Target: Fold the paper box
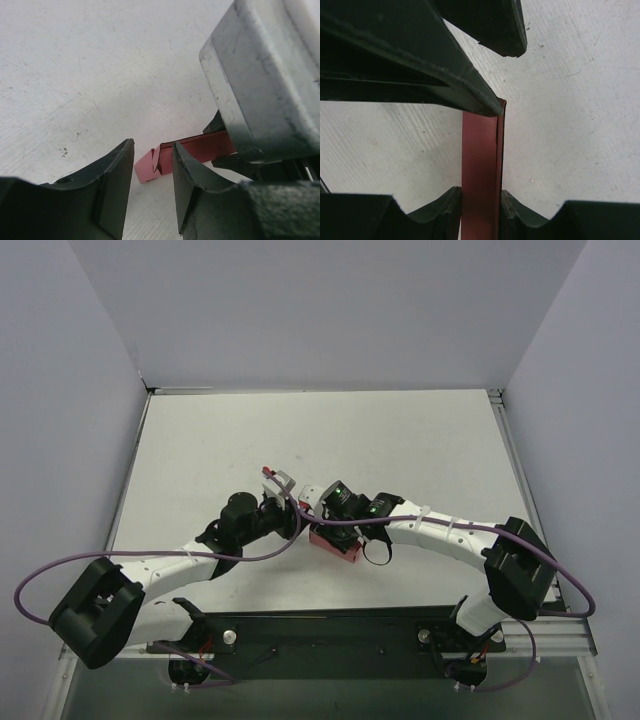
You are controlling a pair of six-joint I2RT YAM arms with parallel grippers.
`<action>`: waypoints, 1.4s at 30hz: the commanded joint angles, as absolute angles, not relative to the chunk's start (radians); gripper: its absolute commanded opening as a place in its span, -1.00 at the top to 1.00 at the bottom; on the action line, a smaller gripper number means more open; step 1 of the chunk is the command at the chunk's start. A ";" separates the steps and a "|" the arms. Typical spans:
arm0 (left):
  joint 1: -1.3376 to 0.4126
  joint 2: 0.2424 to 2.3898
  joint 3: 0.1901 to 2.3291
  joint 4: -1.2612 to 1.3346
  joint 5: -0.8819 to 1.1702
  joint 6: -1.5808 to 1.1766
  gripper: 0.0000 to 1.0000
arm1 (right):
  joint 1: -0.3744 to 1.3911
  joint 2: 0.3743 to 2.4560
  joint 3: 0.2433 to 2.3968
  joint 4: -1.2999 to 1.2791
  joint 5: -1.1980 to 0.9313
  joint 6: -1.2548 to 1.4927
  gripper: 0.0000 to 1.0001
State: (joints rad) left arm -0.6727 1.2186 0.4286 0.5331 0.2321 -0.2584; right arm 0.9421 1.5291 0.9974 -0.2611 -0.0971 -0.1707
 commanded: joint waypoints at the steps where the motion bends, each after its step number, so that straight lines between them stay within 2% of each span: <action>1: -0.676 1.232 0.423 0.610 0.236 -0.258 0.08 | 0.936 1.491 0.991 -0.258 -0.117 -0.163 0.49; 6: -0.676 1.247 0.417 0.609 0.215 -0.256 0.00 | 0.934 1.490 0.991 -0.261 -0.118 -0.163 0.49; 14: -0.676 1.267 0.416 0.638 0.215 -0.262 0.01 | 0.936 1.488 0.991 -0.258 -0.121 -0.163 0.49; 22: -0.676 1.278 0.420 0.641 0.230 -0.265 0.19 | 0.934 1.494 0.992 -0.259 -0.123 -0.163 0.50; 36: -0.693 1.295 0.433 0.635 0.229 -0.256 0.25 | 0.934 1.494 0.992 -0.258 -0.123 -0.163 0.51; 42: -0.703 1.299 0.433 0.635 0.229 -0.253 0.49 | 0.934 1.494 0.991 -0.256 -0.120 -0.161 0.52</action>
State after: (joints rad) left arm -0.6918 1.2945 0.4156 0.5884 0.2207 -0.2623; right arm 0.9363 1.5291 0.9958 -0.2569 -0.1059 -0.1638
